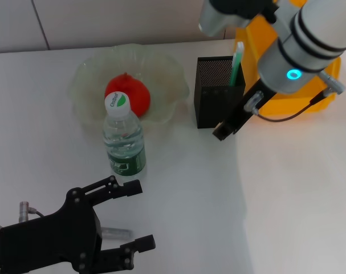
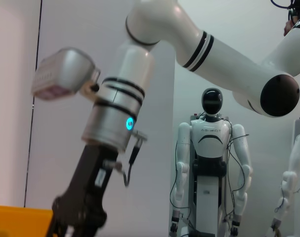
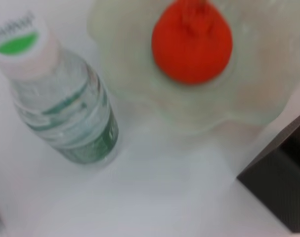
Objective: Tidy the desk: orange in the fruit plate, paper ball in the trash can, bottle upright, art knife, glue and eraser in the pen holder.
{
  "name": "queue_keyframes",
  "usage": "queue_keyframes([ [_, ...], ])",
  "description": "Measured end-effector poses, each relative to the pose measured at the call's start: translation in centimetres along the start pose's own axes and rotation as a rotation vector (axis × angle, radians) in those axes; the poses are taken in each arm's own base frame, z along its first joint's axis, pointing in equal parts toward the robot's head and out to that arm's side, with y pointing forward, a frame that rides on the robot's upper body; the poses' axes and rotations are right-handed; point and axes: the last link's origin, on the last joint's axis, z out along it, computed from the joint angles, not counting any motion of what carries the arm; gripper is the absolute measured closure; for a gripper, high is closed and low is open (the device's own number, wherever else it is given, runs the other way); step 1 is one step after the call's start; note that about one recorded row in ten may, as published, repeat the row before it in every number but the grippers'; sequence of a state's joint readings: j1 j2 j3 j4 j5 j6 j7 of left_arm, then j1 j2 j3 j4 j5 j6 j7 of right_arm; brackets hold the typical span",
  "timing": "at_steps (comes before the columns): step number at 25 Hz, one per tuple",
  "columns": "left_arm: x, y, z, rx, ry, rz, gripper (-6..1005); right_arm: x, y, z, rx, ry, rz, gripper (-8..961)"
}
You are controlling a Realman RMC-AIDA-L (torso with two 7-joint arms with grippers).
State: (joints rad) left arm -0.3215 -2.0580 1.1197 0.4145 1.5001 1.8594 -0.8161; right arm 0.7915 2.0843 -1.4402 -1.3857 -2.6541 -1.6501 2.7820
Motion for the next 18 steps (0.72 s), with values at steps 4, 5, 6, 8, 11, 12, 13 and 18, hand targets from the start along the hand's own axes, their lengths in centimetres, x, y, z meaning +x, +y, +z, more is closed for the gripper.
queue_keyframes([
  [4, 0.0, 0.0, 0.1, -0.001, 0.002, 0.001, 285, -0.5, -0.5, -2.9, 0.038, -0.082, 0.008, 555],
  [5, 0.0, 0.0, 0.1, -0.001, 0.003, 0.002, 285, -0.6, -1.2, -4.0, 0.071, -0.109, 0.023, 555],
  [6, 0.1, -0.1, 0.1, -0.001, 0.004, 0.002, 285, -0.6, -1.2, -4.0, 0.071, -0.109, 0.023, 555],
  [8, 0.1, -0.1, 0.2, 0.000, 0.005, 0.004, 285, -0.8, -2.5, -5.1, 0.165, -0.131, 0.039, 556],
  [11, 0.2, -0.2, 0.2, -0.003, 0.008, 0.007, 286, -1.1, -3.1, -5.3, 0.205, -0.137, 0.044, 556],
  [12, 0.2, -0.2, 0.2, -0.003, 0.008, 0.007, 286, -1.2, -3.3, -5.2, 0.214, -0.138, 0.043, 556],
  [13, 0.2, -0.2, 0.3, -0.006, 0.009, 0.008, 286, -1.5, -3.4, -5.0, 0.224, -0.139, 0.039, 556],
  [18, 0.3, -0.2, 0.3, -0.008, 0.009, 0.009, 287, -1.9, -4.0, -3.3, 0.242, -0.118, 0.032, 556],
])
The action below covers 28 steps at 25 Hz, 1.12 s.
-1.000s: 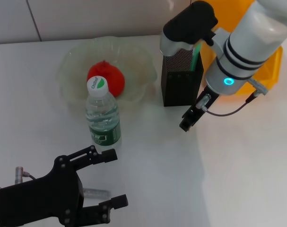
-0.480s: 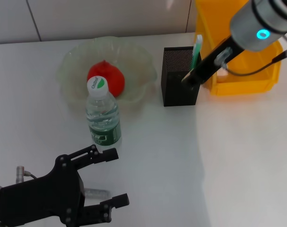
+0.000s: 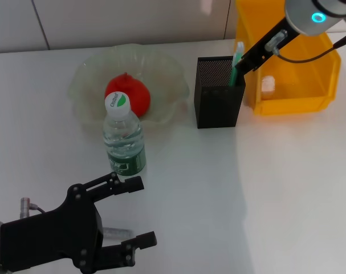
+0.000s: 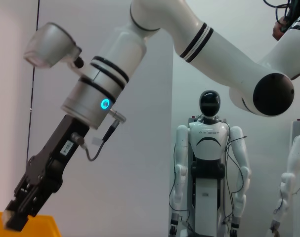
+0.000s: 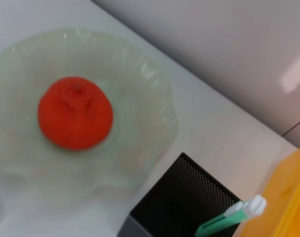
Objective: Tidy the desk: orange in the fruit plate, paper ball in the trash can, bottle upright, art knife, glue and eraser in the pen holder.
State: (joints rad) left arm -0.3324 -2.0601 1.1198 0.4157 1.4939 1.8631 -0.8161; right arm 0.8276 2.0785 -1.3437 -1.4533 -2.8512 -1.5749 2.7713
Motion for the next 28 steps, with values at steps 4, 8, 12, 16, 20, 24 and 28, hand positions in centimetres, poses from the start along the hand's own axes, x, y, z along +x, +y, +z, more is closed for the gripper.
queue_keyframes([
  [4, 0.0, 0.0, 0.0, 0.001, -0.001, 0.000, 288, 0.0, 0.1, 1.1, -0.004, 0.010, -0.004, 552],
  [8, 0.0, 0.0, 0.0, 0.001, -0.004, 0.000, 289, -0.3, 0.3, 2.2, -0.004, 0.010, -0.024, 536],
  [12, 0.0, 0.0, 0.0, 0.001, -0.005, 0.000, 289, -0.6, 0.4, 3.0, 0.003, 0.003, -0.040, 521],
  [16, -0.1, 0.0, -0.1, 0.000, -0.005, -0.001, 290, -0.7, 0.4, 3.1, 0.007, -0.007, -0.051, 505],
  [20, -0.2, 0.2, -0.2, 0.002, -0.006, -0.007, 291, -0.8, 1.1, 3.5, 0.011, -0.008, -0.101, 489],
  [24, -0.2, 0.3, -0.3, 0.003, -0.005, -0.008, 291, -0.9, 1.5, 3.6, 0.009, -0.003, -0.110, 473],
  [28, -0.2, 0.4, -0.4, 0.005, -0.004, -0.011, 292, -1.2, 1.5, 2.9, 0.015, -0.035, -0.108, 458],
])
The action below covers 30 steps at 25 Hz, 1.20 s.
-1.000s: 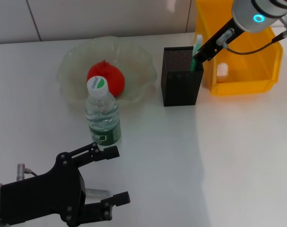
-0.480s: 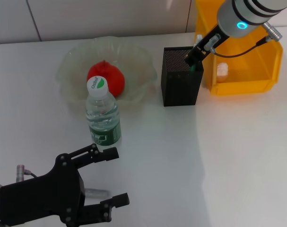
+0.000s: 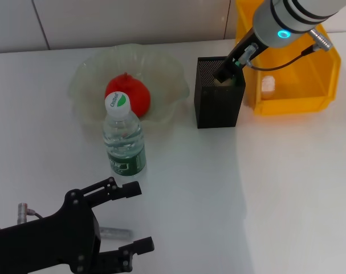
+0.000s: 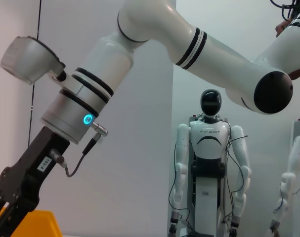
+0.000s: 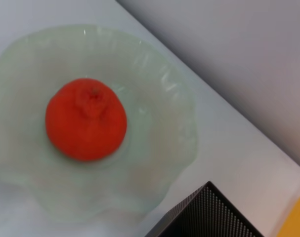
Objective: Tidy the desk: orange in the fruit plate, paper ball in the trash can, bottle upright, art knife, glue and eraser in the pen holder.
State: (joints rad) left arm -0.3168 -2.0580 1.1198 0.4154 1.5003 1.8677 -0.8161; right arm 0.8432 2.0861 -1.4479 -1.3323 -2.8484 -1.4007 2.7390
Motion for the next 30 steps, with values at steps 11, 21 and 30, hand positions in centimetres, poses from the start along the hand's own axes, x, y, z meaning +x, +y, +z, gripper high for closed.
queue_keyframes([
  [11, 0.1, 0.0, -0.1, 0.004, 0.004, 0.002, 294, -0.4, 0.0, -3.9, 0.030, -0.128, 0.015, 372],
  [21, 0.9, -1.1, -1.3, 0.058, 0.004, 0.051, 296, 6.1, 1.1, -11.8, -0.112, -0.531, 0.066, 161],
  [30, 3.2, -3.8, -1.5, 0.012, -0.147, 0.052, 297, 18.8, 1.9, -9.5, -0.305, -0.935, 0.075, 127],
])
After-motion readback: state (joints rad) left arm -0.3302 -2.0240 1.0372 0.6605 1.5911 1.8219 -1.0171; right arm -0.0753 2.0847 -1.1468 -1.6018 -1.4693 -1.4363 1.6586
